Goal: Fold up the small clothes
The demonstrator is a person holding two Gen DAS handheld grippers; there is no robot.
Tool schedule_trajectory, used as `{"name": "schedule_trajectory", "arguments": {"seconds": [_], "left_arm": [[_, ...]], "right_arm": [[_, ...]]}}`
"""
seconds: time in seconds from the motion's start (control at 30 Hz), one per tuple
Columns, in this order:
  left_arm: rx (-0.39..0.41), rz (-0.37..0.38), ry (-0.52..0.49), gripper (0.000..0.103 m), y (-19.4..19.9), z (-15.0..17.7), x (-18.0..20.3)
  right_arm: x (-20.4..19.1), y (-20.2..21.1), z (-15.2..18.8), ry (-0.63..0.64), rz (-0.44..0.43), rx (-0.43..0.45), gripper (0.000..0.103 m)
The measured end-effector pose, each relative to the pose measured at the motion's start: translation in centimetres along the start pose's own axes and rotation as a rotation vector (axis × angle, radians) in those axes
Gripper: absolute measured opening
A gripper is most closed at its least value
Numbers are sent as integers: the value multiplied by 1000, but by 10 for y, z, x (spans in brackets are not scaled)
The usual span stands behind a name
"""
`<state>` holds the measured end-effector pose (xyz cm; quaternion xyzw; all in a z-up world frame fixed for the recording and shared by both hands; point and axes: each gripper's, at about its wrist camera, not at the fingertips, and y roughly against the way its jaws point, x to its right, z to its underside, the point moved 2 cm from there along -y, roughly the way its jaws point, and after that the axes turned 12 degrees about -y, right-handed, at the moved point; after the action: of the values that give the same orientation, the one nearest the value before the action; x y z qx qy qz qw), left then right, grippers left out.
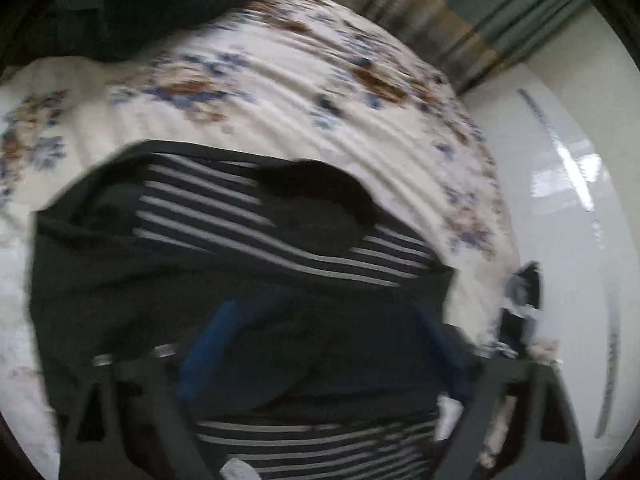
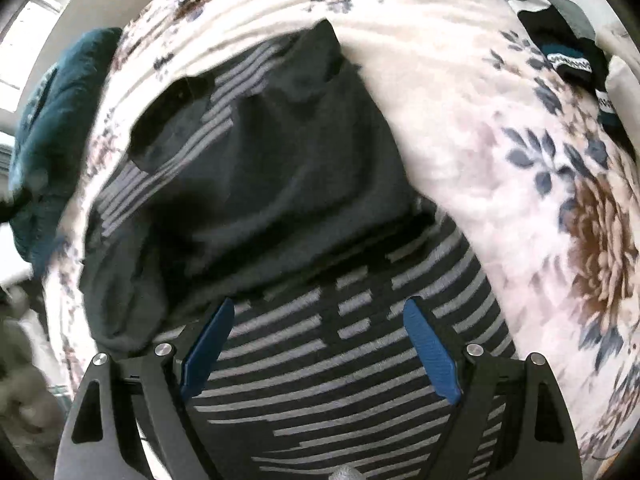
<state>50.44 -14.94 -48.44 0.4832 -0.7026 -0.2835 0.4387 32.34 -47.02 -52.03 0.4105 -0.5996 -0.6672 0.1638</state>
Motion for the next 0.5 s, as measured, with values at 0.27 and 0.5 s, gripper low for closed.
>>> {"name": "schedule_trajectory", "arguments": {"seconds": [0.27,0.5], "left_arm": [[73,-458,137,101,100,55,-149],[-30,-566,190,101,103,99,-198]], "right_arm": [[-92,-29,-46,109,-130,-79,88],[-151,-126,-55,126,-24,-266,21]]}}
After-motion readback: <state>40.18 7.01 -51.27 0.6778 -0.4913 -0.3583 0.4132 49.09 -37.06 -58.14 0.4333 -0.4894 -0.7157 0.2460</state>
